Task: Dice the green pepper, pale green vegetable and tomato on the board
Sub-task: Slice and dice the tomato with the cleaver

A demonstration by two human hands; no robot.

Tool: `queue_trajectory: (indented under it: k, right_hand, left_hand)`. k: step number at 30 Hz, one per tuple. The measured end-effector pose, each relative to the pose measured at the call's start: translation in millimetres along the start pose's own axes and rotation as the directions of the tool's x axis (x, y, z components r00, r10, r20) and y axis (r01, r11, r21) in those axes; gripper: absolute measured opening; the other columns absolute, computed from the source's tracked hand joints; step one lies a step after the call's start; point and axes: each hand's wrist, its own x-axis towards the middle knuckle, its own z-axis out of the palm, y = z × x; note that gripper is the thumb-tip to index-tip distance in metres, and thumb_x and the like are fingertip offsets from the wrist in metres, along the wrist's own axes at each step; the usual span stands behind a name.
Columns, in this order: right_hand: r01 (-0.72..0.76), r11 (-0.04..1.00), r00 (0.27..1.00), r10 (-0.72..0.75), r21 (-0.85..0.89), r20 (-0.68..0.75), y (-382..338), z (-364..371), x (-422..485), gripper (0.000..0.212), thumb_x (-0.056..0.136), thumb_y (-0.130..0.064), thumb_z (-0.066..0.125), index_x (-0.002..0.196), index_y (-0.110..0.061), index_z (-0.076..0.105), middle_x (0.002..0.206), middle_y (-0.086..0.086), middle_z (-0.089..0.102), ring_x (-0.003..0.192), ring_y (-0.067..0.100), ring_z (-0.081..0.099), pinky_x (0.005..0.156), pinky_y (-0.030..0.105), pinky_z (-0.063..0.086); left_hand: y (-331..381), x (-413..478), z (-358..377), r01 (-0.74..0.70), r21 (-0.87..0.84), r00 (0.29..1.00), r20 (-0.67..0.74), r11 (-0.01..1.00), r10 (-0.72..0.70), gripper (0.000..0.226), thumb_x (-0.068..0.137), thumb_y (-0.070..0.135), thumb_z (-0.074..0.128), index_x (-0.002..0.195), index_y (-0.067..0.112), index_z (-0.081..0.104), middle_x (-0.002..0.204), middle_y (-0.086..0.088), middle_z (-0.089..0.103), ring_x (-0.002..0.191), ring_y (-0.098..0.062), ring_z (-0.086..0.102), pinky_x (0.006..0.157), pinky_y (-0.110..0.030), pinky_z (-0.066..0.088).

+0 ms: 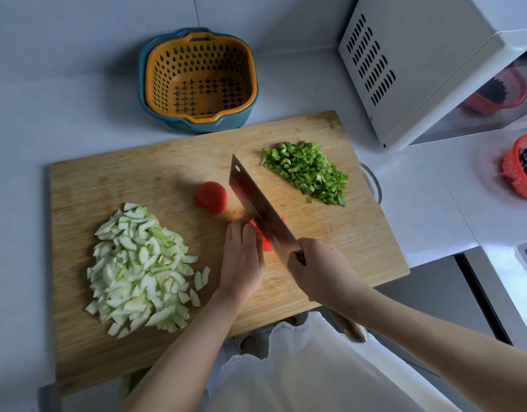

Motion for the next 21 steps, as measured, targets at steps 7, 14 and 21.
queue_trajectory:
  k: [7, 14, 21]
  right_hand:
    - [-0.080, 0.996, 0.989, 0.085, -0.046, 0.119, 16, -7, -20, 0.027, 0.096, -0.019, 0.034, 0.071, -0.012, 0.043, 0.061, 0.001, 0.049, 0.052, 0.018, 0.052, 0.046, 0.023, 0.039]
    - [-0.092, 0.995, 0.984, 0.087, 0.026, 0.154, 7, -5, -3, 0.026, 0.096, -0.017, 0.033, 0.071, -0.012, 0.042, 0.058, 0.003, 0.051, 0.041, 0.013, 0.053, 0.036, 0.018, 0.037]
    - [-0.039, 0.979, 0.998, 0.050, 0.199, -0.049, -9, 26, 37, 0.023, 0.092, -0.024, 0.040, 0.085, -0.008, 0.055, 0.073, 0.011, 0.064, 0.064, 0.033, 0.064, 0.060, 0.048, 0.056]
  left_hand:
    - [1, 0, 0, 0.044, -0.003, 0.999, 0.015, 0.999, -0.044, 0.010, 0.087, -0.003, 0.050, 0.081, 0.005, 0.050, 0.090, -0.010, 0.051, 0.080, -0.016, 0.044, 0.073, -0.018, 0.034]
    - [2, 1, -1, 0.037, 0.008, 0.999, 0.015, 0.999, -0.037, 0.019, 0.094, 0.012, 0.037, 0.082, 0.006, 0.050, 0.090, -0.011, 0.051, 0.080, -0.018, 0.046, 0.074, -0.018, 0.034]
    - [4, 1, -2, 0.083, -0.015, 0.996, 0.034, 0.996, -0.082, 0.013, 0.089, 0.001, 0.053, 0.077, 0.005, 0.051, 0.086, -0.010, 0.050, 0.079, -0.016, 0.044, 0.076, -0.017, 0.032]
